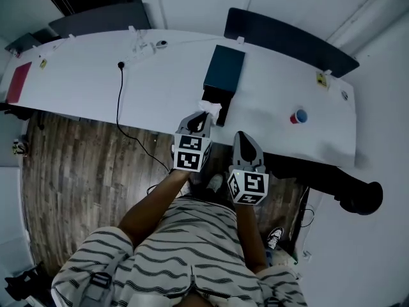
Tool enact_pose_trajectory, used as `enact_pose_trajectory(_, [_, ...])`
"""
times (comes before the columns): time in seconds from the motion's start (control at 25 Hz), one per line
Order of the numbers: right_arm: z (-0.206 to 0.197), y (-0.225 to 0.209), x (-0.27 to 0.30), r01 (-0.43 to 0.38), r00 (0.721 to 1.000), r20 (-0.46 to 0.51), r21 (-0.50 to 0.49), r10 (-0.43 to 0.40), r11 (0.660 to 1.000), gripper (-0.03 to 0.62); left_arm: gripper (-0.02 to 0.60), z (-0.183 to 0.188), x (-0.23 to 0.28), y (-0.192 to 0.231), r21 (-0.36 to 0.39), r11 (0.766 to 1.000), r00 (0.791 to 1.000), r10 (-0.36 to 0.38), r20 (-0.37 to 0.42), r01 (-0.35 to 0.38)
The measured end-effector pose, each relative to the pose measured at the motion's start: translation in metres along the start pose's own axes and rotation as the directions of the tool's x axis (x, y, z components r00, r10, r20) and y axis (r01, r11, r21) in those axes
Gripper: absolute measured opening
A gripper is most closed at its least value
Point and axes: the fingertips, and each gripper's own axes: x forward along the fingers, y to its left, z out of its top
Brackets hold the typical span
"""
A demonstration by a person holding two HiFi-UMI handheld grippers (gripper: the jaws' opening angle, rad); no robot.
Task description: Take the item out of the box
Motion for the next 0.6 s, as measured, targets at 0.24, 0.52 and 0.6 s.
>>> enact_pose_trajectory(0.24, [0.006, 0.001, -0.007, 0.005, 1.000, 0.018, -0.007, -0.004, 1.000, 0.017, 0.031, 0.012, -0.018, -0.002, 0.026, 1.000, 0.997, -0.006, 0.083, 0.004])
enact_pose_trajectory(0.52, [0.017, 0.001, -0.014, 0.009, 0.999, 0.046, -0.012, -0.009, 1.000, 0.017, 0.031, 0.025, -0.037, -0.013, 0.050, 0.999, 0.988, -0.027, 0.151, 0.019])
enact_pose_trajectory(0.6, [0.020, 0.002, -0.014, 0.006, 0.999, 0.054, -0.014, -0.006, 1.000, 0.017, 0.029, 0.028, -0.041, -0.017, 0.060, 0.998, 0.985, -0.035, 0.168, 0.025])
